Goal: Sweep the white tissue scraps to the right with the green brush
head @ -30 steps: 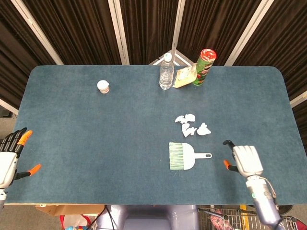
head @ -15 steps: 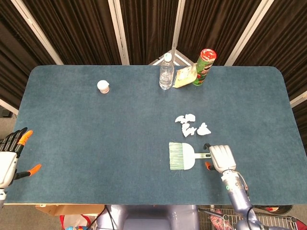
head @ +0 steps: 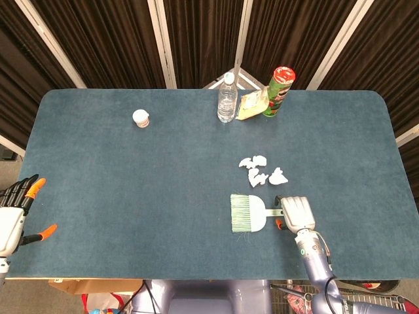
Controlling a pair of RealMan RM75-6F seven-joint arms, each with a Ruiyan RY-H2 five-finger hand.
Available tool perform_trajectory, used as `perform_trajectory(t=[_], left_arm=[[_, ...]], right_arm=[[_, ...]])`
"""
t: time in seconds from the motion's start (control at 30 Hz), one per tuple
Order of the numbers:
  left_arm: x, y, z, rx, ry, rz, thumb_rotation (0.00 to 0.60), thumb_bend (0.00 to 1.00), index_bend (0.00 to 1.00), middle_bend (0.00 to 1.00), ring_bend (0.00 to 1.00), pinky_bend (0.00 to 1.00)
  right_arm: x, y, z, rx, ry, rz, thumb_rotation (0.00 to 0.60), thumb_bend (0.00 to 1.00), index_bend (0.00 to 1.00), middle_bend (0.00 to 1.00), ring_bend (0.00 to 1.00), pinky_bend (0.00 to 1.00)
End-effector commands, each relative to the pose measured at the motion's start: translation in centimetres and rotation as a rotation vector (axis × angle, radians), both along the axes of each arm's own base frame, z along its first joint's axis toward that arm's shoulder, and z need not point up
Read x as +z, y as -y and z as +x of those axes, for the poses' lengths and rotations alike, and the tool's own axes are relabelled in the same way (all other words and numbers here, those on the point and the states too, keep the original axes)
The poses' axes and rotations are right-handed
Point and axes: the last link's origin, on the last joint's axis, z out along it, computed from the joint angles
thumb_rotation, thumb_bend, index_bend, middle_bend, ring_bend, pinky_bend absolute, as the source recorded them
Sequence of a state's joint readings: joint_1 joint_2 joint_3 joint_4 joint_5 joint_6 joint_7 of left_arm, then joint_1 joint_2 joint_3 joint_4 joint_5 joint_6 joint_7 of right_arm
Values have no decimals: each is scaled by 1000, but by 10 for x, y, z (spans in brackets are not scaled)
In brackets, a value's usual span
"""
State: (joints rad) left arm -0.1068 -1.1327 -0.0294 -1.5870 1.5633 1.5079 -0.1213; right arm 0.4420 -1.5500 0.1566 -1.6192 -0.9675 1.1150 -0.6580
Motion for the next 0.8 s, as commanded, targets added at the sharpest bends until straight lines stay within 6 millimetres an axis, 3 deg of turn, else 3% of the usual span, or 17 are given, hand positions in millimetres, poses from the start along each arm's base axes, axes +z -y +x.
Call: perform_trajectory(t=[0.03,0.57,0.7,0.8], left_arm=[[0,0,0,0,0,-1,600,0,0,0,0,17],[0,0,0,-1,3,-2,600,0,0,0,0,17],[0,0,0,-1,3,-2,600,0,0,0,0,17],[0,-1,0,0,3,-4,600,0,0,0,0,17]], right_arm=[[-3,0,-3,-12,-1,0,600,287,440,1000,1000,884],[-14,0,-15,-53,-4,11,600,287,463,1000,1000,884],[-18,-2,-17,-56,-4,15,600,319,546,1000,1000,884],[-19,-3,-17,-56,2,15,600,428,659,1000,1000,884]])
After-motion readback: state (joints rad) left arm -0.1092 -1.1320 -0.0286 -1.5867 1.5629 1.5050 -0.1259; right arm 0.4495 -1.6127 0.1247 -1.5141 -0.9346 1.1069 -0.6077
